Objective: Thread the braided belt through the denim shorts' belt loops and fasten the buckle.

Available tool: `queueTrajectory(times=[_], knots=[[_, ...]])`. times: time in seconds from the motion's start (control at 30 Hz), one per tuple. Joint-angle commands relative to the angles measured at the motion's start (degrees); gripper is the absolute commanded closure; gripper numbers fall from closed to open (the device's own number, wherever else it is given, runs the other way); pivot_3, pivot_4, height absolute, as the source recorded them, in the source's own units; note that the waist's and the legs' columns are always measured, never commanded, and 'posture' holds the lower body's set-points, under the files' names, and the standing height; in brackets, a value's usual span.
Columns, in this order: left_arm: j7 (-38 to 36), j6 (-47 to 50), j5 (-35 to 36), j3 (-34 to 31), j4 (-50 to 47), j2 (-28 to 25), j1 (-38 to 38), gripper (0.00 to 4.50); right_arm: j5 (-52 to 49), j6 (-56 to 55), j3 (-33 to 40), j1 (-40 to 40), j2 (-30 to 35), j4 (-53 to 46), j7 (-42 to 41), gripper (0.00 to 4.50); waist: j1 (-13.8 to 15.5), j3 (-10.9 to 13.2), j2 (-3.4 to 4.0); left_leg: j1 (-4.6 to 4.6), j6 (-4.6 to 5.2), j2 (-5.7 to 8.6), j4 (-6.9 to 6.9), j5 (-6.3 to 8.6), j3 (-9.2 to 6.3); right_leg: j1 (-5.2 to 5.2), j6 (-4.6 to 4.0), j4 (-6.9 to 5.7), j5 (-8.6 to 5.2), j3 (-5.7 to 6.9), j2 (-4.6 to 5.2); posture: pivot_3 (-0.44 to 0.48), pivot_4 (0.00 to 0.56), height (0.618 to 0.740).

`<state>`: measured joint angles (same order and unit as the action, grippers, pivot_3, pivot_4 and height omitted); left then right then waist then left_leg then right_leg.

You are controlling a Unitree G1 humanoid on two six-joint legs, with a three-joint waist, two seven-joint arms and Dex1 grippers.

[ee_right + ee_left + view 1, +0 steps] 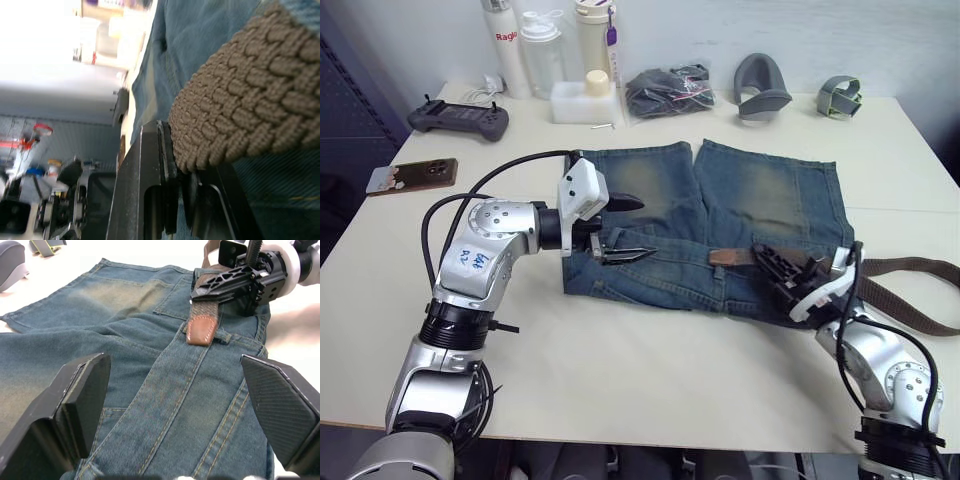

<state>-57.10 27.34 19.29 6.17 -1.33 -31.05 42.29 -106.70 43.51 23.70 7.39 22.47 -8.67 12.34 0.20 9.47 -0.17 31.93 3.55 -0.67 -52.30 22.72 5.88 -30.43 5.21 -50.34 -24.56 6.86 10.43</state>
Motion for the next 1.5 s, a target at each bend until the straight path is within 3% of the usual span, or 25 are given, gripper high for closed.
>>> queueTrajectory(times=[0.03,0.37,0.87,1.13,1.5], knots=[[-0.1,-0.5,-0.1,-0.5,-1.4,-0.8,0.5,0.0,-5.6,0.0,5.2,-2.1,3.7,-0.6,0.4,4.44,0.3,0.0,0.03,0.05,0.05,0.03,-0.02,-0.02,-0.03,0.0,0.0,0.02,0.0,-0.01,0.0,0.0,0.15,0.648],[-0.9,-1.2,-0.4,0.5,-0.1,-0.4,1.7,0.0,-6.3,-0.2,4.3,-4.0,3.4,-2.7,0.7,4.44,0.7,0.0,0.07,0.18,0.13,0.02,-0.03,-0.09,-0.07,0.0,0.16,0.2,0.08,0.01,-0.02,0.0,0.15,0.648],[-1.5,-1.5,-0.8,0.7,-0.2,-0.5,1.3,0.0,-6.3,6.0,10.7,-8.1,7.8,2.2,-6.4,4.44,1.2,0.1,0.1,0.21,0.22,0.05,-0.03,-0.13,-0.07,0.07,0.45,0.37,0.24,0.01,-0.03,0.0,0.15,0.648],[-1.5,-1.5,-0.8,0.5,-0.3,-0.7,1.2,0.0,-6.3,6.9,16.7,-7.0,5.3,5.9,-7.8,4.44,1.2,0.1,0.12,0.23,0.25,0.06,-0.03,-0.14,-0.08,0.09,0.5,0.42,0.26,0.0,-0.02,0.0,0.15,0.648],[-1.7,-1.6,-0.9,0.7,-0.3,-0.4,1.1,0.0,1.7,11.9,10.8,-15.6,12.1,-2.9,-20.7,4.44,1.1,0.0,0.29,0.22,0.27,0.06,0.01,-0.16,-0.09,0.11,0.59,0.49,0.31,-0.01,-0.03,0.0,0.15,0.648]])
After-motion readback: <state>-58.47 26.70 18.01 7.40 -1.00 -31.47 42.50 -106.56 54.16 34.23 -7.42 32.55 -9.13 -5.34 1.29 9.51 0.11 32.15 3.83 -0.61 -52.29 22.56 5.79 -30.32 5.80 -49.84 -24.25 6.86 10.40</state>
